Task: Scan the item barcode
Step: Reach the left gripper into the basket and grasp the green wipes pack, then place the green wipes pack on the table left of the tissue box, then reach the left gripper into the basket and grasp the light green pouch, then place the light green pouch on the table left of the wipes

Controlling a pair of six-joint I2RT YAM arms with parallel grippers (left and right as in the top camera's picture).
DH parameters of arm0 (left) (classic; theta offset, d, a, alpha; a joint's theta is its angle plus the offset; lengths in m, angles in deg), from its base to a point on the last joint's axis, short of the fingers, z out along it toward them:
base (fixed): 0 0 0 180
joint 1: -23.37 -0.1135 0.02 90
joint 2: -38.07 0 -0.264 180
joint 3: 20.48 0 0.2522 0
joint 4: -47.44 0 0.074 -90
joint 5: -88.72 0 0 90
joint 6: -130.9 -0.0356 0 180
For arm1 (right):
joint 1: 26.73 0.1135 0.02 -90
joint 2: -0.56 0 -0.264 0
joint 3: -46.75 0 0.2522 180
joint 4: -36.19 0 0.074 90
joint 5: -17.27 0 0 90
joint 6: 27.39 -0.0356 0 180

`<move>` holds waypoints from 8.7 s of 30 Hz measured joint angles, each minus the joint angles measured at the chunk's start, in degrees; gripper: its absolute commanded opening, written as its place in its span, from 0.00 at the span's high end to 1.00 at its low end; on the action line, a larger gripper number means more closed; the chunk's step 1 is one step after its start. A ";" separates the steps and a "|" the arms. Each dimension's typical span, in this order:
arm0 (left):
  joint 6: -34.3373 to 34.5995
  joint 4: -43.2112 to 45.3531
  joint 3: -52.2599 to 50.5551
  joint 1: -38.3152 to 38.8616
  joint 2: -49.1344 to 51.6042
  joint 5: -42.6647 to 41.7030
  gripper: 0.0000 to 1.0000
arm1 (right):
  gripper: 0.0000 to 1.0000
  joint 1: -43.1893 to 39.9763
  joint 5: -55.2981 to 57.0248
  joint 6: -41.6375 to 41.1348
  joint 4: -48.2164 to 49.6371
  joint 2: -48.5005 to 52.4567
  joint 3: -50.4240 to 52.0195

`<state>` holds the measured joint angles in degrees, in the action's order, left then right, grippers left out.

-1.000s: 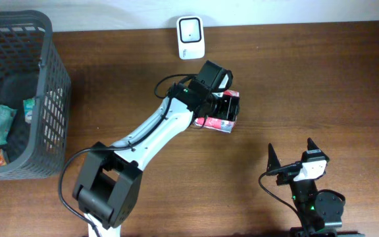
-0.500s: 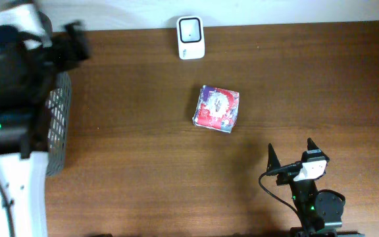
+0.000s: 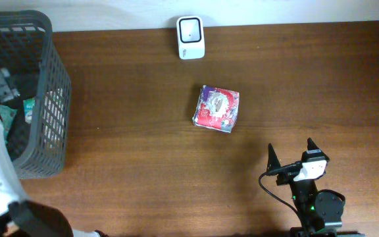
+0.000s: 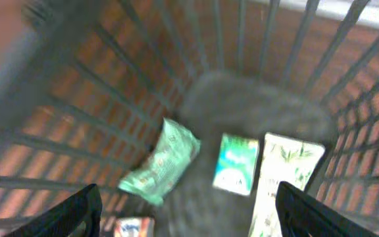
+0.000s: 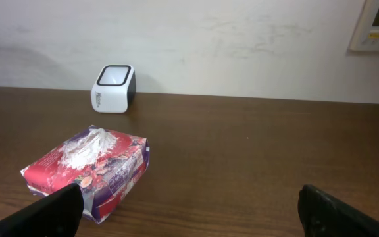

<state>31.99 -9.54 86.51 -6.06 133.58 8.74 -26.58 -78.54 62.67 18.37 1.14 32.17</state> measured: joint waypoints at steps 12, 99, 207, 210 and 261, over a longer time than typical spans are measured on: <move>-1.36 -0.07 0.00 -0.02 14.19 -2.51 0.18 | 0.01 0.00 0.00 0.00 0.00 0.00 0.00; 23.87 -8.35 11.63 53.18 30.77 -15.41 0.75 | 0.01 0.00 0.00 0.00 0.00 0.00 0.00; -5.97 -14.78 20.35 -2.75 31.87 3.65 1.00 | 0.01 0.00 0.00 -0.02 0.00 0.00 0.00; 5.73 -14.34 23.89 -0.15 20.06 1.92 1.00 | 0.01 0.00 0.00 -0.04 0.00 0.00 0.00; 22.03 -16.11 15.28 48.35 30.08 -11.47 0.44 | 0.01 0.00 0.00 -0.04 0.00 0.00 0.00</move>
<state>54.02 -25.65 101.79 42.28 163.65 -2.74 -26.58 -78.54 62.62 18.37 1.14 32.17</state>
